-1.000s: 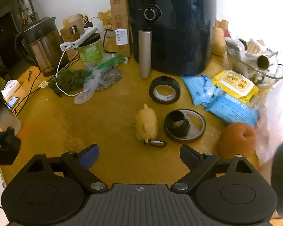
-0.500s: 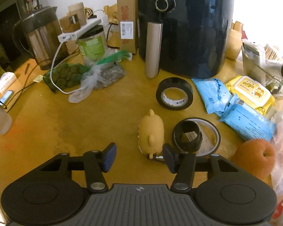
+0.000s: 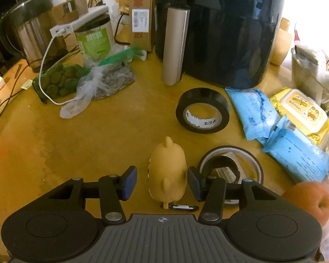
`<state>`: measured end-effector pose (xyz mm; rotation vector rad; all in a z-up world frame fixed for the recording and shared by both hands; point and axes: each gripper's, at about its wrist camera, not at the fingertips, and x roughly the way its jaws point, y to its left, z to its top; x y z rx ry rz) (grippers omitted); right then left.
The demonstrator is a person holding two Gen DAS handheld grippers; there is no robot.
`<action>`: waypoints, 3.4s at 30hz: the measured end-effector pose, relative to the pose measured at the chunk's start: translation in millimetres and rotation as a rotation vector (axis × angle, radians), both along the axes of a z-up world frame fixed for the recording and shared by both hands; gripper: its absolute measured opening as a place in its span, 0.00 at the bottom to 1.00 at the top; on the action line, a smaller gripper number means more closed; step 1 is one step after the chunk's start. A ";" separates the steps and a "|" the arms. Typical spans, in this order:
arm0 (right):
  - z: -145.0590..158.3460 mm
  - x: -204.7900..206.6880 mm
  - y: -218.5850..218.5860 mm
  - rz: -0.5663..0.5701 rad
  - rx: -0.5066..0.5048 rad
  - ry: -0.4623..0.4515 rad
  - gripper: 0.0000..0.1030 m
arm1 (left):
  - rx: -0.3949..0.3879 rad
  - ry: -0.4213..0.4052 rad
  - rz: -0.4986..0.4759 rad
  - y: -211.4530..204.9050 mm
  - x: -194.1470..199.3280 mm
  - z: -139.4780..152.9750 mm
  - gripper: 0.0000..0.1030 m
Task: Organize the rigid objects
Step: 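Grasp the beige pig-shaped figure with the right gripper, then carry the beige figure with the right gripper while the left gripper carries the black plug to the box, then lower the beige figure into the box and open the right gripper while the left gripper releases the black plug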
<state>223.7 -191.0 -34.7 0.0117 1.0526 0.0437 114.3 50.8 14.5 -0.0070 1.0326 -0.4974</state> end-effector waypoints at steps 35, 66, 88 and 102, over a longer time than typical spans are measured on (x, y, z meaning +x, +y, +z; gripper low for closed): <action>88.1 -67.4 -11.3 -0.050 0.221 -0.096 0.43 | -0.057 -0.007 -0.095 -26.0 -24.0 4.3 0.39; 112.9 -194.0 -26.2 -0.051 0.270 -0.136 0.43 | -0.015 -0.064 -0.095 -41.3 -47.3 17.7 0.39; 115.6 -256.0 -38.6 -0.136 0.327 -0.133 0.43 | 0.077 0.028 -0.108 -50.1 -86.9 -12.5 0.42; 109.4 -266.2 -34.4 -0.121 0.345 -0.100 0.43 | 0.067 0.058 -0.021 -33.3 -97.0 -12.9 0.58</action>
